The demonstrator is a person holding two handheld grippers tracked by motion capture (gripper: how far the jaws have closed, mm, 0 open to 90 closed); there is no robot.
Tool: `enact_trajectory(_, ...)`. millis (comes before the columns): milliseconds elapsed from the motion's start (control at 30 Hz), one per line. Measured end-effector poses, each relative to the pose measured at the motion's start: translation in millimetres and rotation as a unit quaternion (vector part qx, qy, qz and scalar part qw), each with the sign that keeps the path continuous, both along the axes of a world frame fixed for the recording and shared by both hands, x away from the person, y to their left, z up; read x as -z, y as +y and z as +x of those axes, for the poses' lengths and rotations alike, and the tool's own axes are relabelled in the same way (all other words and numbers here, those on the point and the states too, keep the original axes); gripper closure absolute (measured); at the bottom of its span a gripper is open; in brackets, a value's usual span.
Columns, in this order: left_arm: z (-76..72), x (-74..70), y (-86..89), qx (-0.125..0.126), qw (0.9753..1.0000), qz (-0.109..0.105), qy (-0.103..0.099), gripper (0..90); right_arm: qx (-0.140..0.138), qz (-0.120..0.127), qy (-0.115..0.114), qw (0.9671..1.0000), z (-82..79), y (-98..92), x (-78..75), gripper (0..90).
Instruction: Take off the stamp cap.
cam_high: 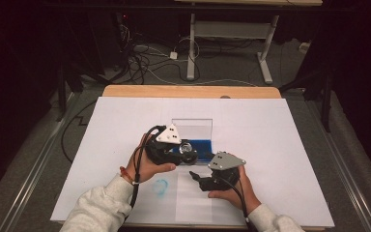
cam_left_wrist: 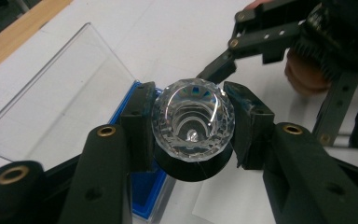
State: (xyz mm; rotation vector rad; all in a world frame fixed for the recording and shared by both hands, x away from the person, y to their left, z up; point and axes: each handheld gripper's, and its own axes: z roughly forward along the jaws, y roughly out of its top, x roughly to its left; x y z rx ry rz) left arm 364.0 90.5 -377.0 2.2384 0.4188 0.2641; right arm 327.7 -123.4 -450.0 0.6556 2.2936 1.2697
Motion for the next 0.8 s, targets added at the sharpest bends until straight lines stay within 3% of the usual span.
enact_trajectory(200, -1.9, -4.2, 0.3, 0.001, 0.9999, -0.010, -0.005, 55.1, 0.017, 0.023, 0.016, 0.9995, 6.3, 18.2, 4.1, 26.6)
enact_trajectory(333, -3.3, -6.0, 1.5, 0.001, 0.9999, -0.013, -0.006, 55.1, 0.031, 0.028, 0.005, 0.9991, 6.9, 23.4, 3.4, 30.4)
enact_trajectory(467, -4.2, -6.5, 0.9, 0.004, 0.9998, -0.021, -0.003, 55.1, 0.041, 0.048, -0.004, 0.9980, 5.8, 22.3, 1.9, 34.6)
enact_trajectory(800, -3.5, -6.9, 0.8, 0.006, 0.9992, -0.037, 0.008, 55.0, 0.038, 0.035, -0.027, 0.9983, 3.6, 22.3, 1.4, 38.7)
